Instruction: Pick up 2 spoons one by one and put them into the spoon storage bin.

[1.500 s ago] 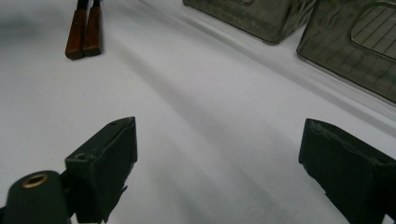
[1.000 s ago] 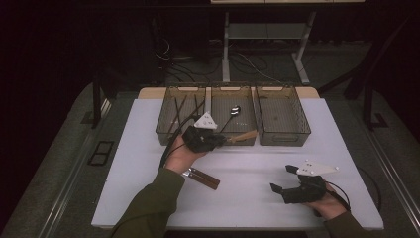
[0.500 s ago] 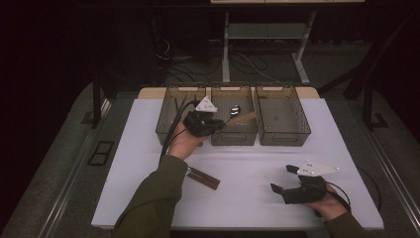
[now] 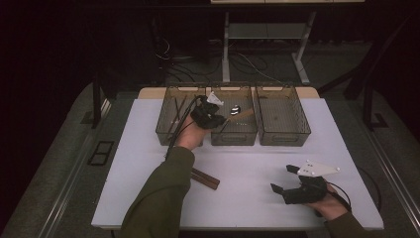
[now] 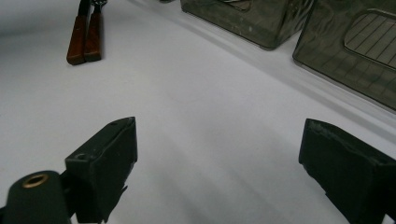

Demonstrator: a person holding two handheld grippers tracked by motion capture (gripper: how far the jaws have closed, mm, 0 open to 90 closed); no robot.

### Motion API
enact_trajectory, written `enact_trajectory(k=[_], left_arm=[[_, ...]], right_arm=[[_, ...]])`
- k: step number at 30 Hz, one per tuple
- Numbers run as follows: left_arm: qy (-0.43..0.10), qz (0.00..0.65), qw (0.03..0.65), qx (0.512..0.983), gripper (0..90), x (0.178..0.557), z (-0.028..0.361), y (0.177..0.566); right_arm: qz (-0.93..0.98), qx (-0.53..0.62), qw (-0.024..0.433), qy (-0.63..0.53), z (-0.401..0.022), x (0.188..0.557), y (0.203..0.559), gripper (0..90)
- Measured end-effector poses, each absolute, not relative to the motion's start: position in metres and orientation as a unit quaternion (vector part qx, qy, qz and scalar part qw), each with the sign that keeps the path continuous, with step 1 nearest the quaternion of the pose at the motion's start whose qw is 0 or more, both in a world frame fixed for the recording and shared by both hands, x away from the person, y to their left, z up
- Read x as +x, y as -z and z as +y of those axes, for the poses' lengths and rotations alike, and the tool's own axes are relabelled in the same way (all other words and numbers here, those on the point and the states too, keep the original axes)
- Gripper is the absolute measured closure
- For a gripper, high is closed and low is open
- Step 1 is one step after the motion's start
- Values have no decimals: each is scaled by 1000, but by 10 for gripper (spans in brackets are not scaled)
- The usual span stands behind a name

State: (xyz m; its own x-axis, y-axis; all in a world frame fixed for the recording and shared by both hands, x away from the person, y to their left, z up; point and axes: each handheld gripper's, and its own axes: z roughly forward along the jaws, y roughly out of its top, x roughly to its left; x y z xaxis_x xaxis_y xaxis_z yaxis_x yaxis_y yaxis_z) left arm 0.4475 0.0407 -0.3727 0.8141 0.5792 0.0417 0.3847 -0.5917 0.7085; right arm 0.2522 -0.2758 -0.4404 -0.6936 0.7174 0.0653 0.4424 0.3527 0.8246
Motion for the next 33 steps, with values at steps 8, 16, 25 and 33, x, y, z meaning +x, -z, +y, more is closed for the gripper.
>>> enact_trajectory(k=[8,16,25,33], left_arm=[[-129,282,320,895,822,457,36,382],[-131,295,342,882,680,456,34,381],[-121,294,369,873,519,450,37,371],[-102,283,401,865,421,434,46,360]], right_arm=[[807,359,156,-443,-277,252,440,117],[807,357,157,-443,-276,252,440,116],[808,356,157,-442,-276,252,440,117],[808,356,157,-442,-276,252,440,117]])
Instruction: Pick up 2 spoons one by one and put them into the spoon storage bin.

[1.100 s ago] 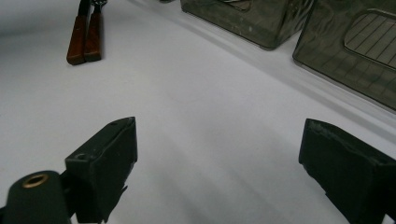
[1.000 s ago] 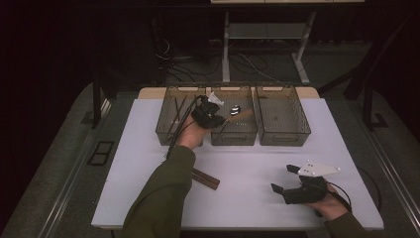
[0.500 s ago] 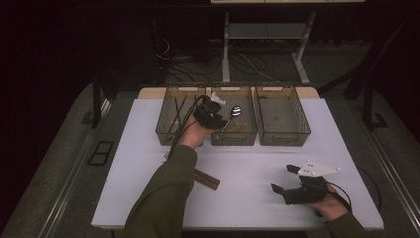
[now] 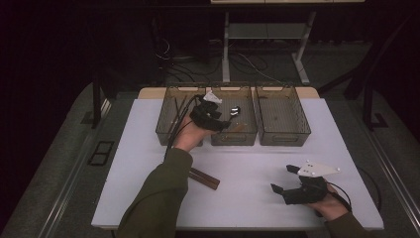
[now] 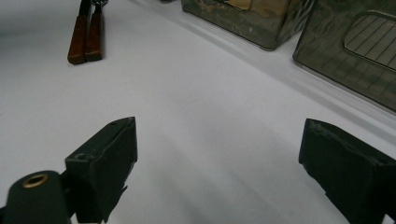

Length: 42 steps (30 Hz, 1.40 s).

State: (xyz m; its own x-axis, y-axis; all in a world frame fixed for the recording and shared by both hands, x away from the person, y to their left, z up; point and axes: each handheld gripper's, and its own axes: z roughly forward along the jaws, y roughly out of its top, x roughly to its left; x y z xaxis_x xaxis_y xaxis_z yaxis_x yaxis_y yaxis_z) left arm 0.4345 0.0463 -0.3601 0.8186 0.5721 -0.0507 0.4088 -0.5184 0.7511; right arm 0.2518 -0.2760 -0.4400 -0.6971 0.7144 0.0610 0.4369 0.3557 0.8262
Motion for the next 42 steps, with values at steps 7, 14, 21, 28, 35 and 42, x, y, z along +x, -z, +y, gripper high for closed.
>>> enact_trajectory(k=[7,14,21,28,35,42], left_arm=[[-97,282,414,860,374,411,63,357],[-98,285,419,856,501,386,88,362],[-96,283,410,862,728,365,110,372],[-100,279,369,881,889,352,123,388],[-88,300,339,887,890,352,139,413],[-92,309,327,888,891,352,149,423]], right_arm=[[809,358,156,-441,-276,252,440,117],[809,359,157,-438,-276,252,440,117],[810,359,158,-436,-276,253,441,117],[810,361,157,-435,-276,253,441,117],[810,360,159,-435,-276,253,441,117],[810,359,159,-435,-275,252,441,117]])
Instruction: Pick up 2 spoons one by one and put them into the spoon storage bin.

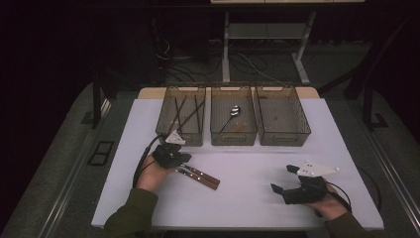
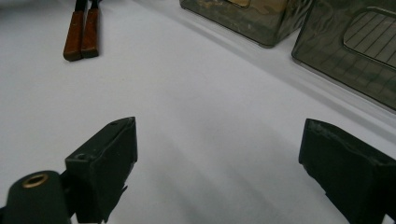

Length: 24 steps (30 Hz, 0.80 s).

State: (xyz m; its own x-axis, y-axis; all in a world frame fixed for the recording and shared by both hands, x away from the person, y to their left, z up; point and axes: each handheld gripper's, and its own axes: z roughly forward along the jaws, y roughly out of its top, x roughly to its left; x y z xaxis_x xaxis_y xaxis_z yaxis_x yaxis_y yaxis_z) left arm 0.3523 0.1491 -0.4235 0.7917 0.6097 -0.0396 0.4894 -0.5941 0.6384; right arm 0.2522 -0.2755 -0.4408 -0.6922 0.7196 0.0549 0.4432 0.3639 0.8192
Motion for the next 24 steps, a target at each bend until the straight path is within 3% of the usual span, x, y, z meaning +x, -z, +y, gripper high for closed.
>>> enact_trajectory(k=[24], left_arm=[[-83,309,292,901,891,355,156,433]], right_arm=[[810,359,161,-434,-275,252,440,117]])
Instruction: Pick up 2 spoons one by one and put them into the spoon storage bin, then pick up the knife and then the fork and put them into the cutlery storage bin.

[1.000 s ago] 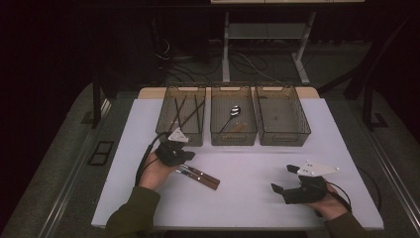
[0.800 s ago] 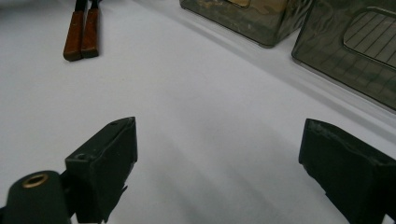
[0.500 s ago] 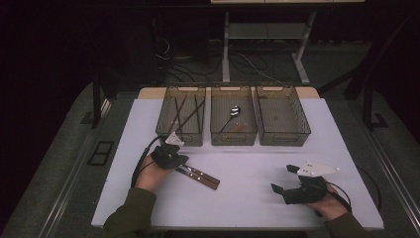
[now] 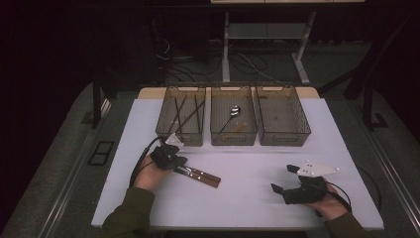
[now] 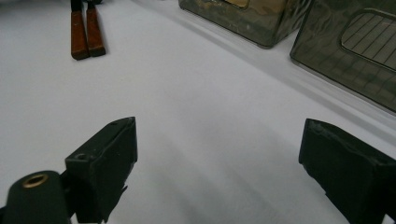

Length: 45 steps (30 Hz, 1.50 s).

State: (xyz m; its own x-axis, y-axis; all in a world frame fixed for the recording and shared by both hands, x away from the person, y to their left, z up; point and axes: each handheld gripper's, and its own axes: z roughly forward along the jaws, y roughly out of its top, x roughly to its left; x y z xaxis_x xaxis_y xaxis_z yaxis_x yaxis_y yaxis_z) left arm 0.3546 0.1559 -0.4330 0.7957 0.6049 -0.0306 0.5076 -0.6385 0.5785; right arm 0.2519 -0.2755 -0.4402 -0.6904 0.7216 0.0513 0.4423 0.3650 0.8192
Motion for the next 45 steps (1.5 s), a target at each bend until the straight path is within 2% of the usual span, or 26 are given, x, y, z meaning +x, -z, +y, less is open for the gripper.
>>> enact_trajectory(k=[10,33,38,42,45], left_arm=[[-83,309,287,903,891,348,162,432],[-45,311,291,903,891,321,172,432],[-54,305,297,903,889,314,172,431],[-57,283,337,896,831,306,159,424],[-68,262,341,900,792,298,146,424]], right_arm=[[810,358,161,-435,-275,252,440,117],[809,360,161,-435,-275,252,441,117],[809,360,163,-436,-276,253,441,117],[809,361,161,-435,-275,253,441,117],[809,361,163,-435,-276,253,441,117]])
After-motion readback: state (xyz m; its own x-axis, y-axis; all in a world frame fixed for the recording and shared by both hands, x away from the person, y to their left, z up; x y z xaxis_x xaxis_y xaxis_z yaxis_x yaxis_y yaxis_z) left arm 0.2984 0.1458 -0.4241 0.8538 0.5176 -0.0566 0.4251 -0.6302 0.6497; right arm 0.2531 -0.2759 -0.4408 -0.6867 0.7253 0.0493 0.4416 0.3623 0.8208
